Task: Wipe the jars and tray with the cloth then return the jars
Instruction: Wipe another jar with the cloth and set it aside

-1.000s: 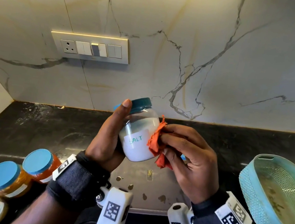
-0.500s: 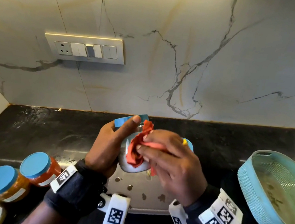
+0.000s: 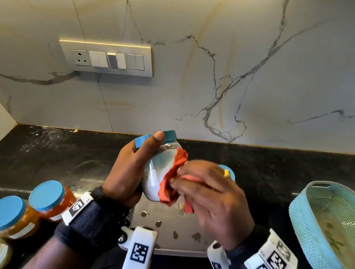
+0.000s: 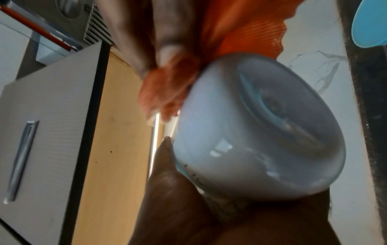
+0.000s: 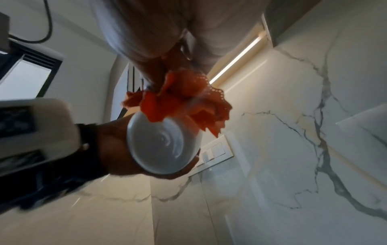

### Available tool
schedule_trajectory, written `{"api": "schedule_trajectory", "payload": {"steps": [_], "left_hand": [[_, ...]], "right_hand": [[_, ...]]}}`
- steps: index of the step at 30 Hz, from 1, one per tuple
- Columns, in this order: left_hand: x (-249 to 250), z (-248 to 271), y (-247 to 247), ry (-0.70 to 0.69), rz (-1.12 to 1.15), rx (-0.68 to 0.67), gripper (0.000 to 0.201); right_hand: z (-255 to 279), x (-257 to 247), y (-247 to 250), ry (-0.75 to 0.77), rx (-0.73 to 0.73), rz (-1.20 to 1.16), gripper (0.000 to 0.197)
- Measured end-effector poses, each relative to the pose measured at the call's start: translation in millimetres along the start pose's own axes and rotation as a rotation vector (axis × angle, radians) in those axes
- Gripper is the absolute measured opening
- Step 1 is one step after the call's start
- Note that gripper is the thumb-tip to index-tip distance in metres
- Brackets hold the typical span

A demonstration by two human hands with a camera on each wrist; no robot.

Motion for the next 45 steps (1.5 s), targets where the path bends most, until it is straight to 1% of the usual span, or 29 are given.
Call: {"api": "schedule_trajectory", "payload": {"steps": [2, 3, 5, 6, 7, 8, 11, 13, 15, 17, 19, 22, 23, 25, 26, 29, 32, 34, 35, 39, 42, 44, 45], "left_hand": [[1.4, 1.0, -5.0, -0.016, -0.016, -0.043, 0.062], [2.8, 1.8, -6.8, -0.02, -0.023, -0.052, 0.062], [6.1, 3.1, -8.5, -0.029, -0.03, -0.055, 0.056], [7.8, 3.2, -7.8, -0.031, -0.035, -0.051, 0.054], [9.8, 3.5, -6.2, -0.033, -0.023, -0.048, 0.055], [11.5, 4.1, -4.6, -0.021, 0.005, -0.051, 0.059], [14.8, 6.5, -0.6, 0.022, 0.084, -0.065, 0.089], [15.4, 5.5, 0.4, 0.023, 0.112, -0.07, 0.096], [13.6, 2.0, 0.8, 0.016, 0.135, -0.067, 0.094], [12.5, -1.7, 1.0, 0.017, 0.159, -0.026, 0.083], [12.1, -4.2, -3.5, 0.035, 0.17, -0.021, 0.073], [13.2, -8.3, -10.3, 0.069, 0.172, -0.038, 0.069], [13.6, -9.8, -11.5, 0.072, 0.16, -0.046, 0.073], [12.5, -11.3, -12.9, 0.072, 0.133, -0.06, 0.091], [11.0, -12.0, -13.2, 0.074, 0.13, -0.064, 0.094], [0.3, -15.7, -12.3, 0.052, 0.132, -0.04, 0.084], [-5.6, -18.7, -11.4, -0.016, 0.006, -0.009, 0.08], [-9.7, -19.5, -7.3, -0.028, -0.041, 0.022, 0.074], [-10.8, -20.1, -6.3, -0.025, -0.047, 0.027, 0.072], [-10.8, -18.7, -8.4, -0.035, -0.05, 0.0, 0.063], [-3.4, -17.5, -9.0, -0.056, 0.024, 0.022, 0.07], [2.7, -17.7, -8.5, -0.066, 0.079, -0.017, 0.069], [4.7, -18.8, -7.3, -0.058, 0.1, -0.044, 0.073]], "right_hand": [[-11.1, 13.8, 3.0, -0.1, 0.097, -0.014, 0.017], [-16.6, 20.5, 3.5, -0.163, 0.147, -0.034, 0.018], [-23.2, 30.3, 2.8, -0.264, 0.219, -0.114, 0.019], [-23.1, 31.8, 2.3, -0.287, 0.232, -0.145, 0.019], [-20.9, 30.2, 1.8, -0.288, 0.227, -0.159, 0.019], [-16.5, 26.4, 1.9, -0.273, 0.207, -0.164, 0.02], [1.6, 12.6, 2.5, -0.238, 0.149, -0.206, 0.017], [12.5, 11.5, 0.2, -0.267, 0.163, -0.258, 0.014], [20.2, 13.6, -4.1, -0.324, 0.204, -0.317, 0.013], [22.6, 17.5, -5.8, -0.378, 0.252, -0.347, 0.015], [21.3, 23.4, -3.8, -0.408, 0.282, -0.34, 0.018], [17.2, 34.0, 1.9, -0.387, 0.254, -0.291, 0.019], [16.2, 35.9, 3.6, -0.368, 0.229, -0.265, 0.019], [14.9, 36.0, 5.5, -0.318, 0.174, -0.213, 0.02], [14.1, 35.0, 5.4, -0.297, 0.145, -0.185, 0.022], [11.0, 33.6, 1.9, -0.271, 0.075, -0.091, 0.022], [8.4, 28.7, -2.6, -0.215, 0.035, -0.063, 0.019], [3.7, 25.7, -2.9, -0.18, 0.018, -0.064, 0.018], [-0.5, 27.6, -2.0, -0.187, 0.03, -0.064, 0.018], [-19.9, 45.3, 1.7, -0.296, 0.147, -0.111, 0.021], [-21.1, 40.8, 3.3, -0.256, 0.109, -0.085, 0.024], [-11.9, 28.2, 4.2, -0.199, 0.062, -0.063, 0.022], [-5.8, 22.0, 4.0, -0.169, 0.042, -0.061, 0.02]]}}
Point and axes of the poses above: each hand's wrist, its own z-axis away from the middle knuckle, its own y-axis out of the back of the hand, x = y × z, the point moved 3 cm from there along -z, towards the middle knuckle, and after that the axes turned 13 degrees about y, right-handed, at the moved point
